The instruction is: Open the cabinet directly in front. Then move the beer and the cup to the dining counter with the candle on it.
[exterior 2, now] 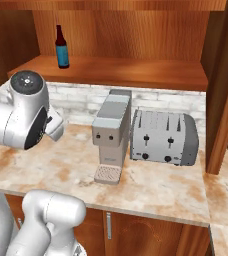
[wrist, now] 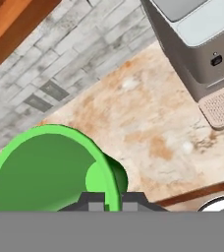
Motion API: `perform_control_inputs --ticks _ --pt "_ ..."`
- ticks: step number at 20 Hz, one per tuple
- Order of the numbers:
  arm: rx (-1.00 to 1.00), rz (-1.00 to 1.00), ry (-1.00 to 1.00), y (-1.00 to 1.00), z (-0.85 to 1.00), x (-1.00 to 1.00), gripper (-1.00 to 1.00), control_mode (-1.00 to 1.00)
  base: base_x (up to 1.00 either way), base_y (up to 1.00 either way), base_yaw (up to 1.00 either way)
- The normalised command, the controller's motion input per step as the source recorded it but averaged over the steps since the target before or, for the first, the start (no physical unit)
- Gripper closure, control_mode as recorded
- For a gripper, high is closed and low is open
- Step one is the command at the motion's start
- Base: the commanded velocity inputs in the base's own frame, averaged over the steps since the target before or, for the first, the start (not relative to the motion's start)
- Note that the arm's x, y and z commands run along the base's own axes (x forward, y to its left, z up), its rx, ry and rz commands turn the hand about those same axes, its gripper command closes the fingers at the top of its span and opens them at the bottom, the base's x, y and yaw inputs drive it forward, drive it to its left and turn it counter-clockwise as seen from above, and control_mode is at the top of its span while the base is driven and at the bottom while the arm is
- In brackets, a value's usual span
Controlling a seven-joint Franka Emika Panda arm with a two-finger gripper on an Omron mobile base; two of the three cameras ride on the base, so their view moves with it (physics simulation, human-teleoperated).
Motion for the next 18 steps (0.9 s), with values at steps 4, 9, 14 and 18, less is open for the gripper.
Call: perform_control_inputs --ticks 4,9,14,18 --pt "0.0 0.0 -0.13 0.05 -0.01 -0.02 1.0 -1.0 0.0 0.0 0.0" --pt "0.0 0.0 -0.16 0.04 0.0 0.0 1.0 -1.0 0.0 0.0 0.0" --pt "0.0 0.0 0.0 0.0 0.0 0.0 1.0 -1.0 0.0 0.0 0.0" --pt "0.0 0.0 0.0 0.0 0.0 0.0 1.0 -1.0 0.0 0.0 0.0"
